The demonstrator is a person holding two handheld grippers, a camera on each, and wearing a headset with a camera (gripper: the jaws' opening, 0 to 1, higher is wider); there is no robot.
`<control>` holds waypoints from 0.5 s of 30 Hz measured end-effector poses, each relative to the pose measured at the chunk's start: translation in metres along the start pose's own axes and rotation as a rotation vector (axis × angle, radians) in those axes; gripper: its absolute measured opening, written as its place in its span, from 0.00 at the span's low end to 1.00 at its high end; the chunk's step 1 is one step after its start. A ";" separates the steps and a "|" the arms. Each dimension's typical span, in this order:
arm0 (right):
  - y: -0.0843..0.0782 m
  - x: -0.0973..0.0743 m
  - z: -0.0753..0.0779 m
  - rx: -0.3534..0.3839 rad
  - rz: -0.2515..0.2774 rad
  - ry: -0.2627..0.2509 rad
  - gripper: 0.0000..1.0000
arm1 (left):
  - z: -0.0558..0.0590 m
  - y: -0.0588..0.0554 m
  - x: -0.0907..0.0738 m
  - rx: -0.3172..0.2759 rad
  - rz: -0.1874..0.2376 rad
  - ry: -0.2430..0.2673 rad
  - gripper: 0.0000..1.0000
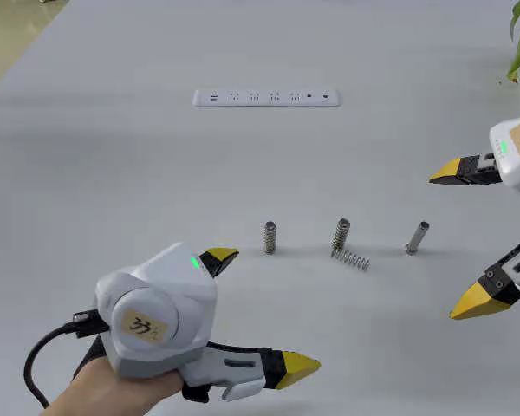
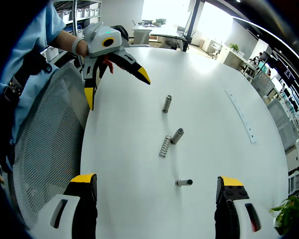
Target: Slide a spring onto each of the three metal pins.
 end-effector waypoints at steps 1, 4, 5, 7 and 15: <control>-0.003 -0.001 -0.001 0.009 0.003 -0.003 0.99 | 0.000 0.000 0.000 0.003 -0.001 -0.001 0.94; -0.014 -0.005 -0.006 0.044 0.006 -0.014 0.99 | -0.001 0.002 0.002 0.020 -0.014 -0.010 0.94; -0.017 -0.006 -0.007 0.050 0.008 -0.015 0.99 | -0.001 0.003 0.002 0.023 -0.016 -0.013 0.94; -0.026 -0.008 -0.004 0.070 0.010 -0.021 0.99 | -0.001 0.004 0.003 0.037 -0.025 -0.022 0.94; -0.041 -0.015 -0.012 0.128 0.021 -0.043 0.99 | -0.004 0.014 0.007 0.085 -0.040 -0.038 0.93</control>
Point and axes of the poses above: the centre of the closed fingertips' face, and the gripper's own axes: x roughly forward along the fingers, z roughly to its right, y roughly out of its top, the point moved 10 cm from there along -x, roughly backward along the fingers, and after that the axes turned 13 degrees about -z, right-handed, at the moved point
